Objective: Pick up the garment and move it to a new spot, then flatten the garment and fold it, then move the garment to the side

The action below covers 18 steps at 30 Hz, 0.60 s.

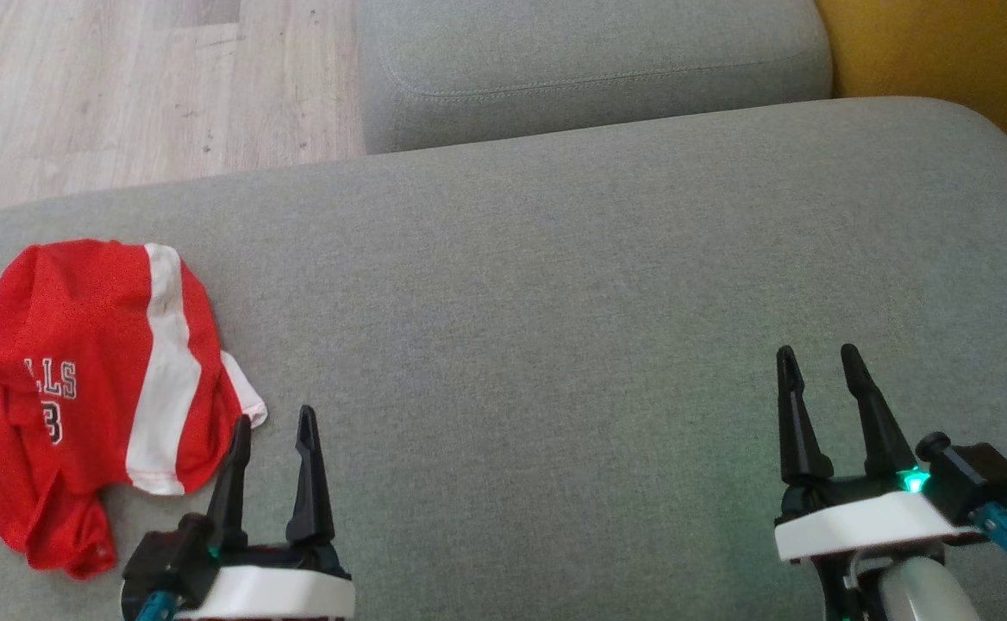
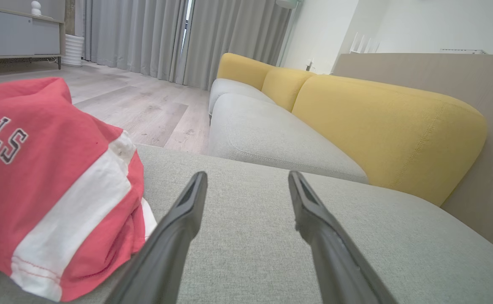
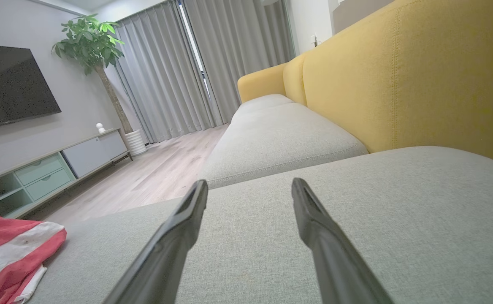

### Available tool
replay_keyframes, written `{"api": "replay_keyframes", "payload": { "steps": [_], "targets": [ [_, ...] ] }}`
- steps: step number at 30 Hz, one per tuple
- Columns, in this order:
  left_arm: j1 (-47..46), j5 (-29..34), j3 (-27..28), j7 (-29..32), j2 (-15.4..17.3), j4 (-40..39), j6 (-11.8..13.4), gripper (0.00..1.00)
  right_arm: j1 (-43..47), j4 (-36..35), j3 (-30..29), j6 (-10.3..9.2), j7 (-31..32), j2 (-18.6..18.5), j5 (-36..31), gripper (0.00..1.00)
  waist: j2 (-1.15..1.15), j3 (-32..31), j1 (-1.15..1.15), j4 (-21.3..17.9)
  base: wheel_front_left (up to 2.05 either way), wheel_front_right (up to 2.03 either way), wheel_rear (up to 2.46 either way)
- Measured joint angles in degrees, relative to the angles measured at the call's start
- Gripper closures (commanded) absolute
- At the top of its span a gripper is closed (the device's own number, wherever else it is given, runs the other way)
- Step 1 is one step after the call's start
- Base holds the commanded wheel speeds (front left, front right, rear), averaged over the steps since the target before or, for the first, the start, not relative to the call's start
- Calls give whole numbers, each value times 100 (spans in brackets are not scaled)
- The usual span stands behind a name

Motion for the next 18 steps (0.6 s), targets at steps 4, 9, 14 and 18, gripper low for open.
{"api": "replay_keyframes", "payload": {
  "steps": [4, 9, 14, 18],
  "targets": [
    [-6, -40, 0, 0, -1, 40, 0, 0, -1, 19, 0, 0, 0, 0, 25, 0, 0, -1, 0, 3, 0, 0, 0],
    [-7, -48, 1, 0, -1, 42, -3, 0, -1, 24, -1, 0, 0, 0, 25, 0, 0, -7, 0, 32, 0, 0, 0],
    [-7, -48, 0, 0, -1, 43, -1, 0, -1, 85, 29, 0, 0, 0, 25, 0, 0, -24, 0, 124, 0, 0, 0],
    [-7, -47, 3, 0, -1, 45, 27, 0, 0, 96, 121, 0, 0, -1, 26, 0, 0, -52, 0, 291, 0, 0, 0]
  ]
}}
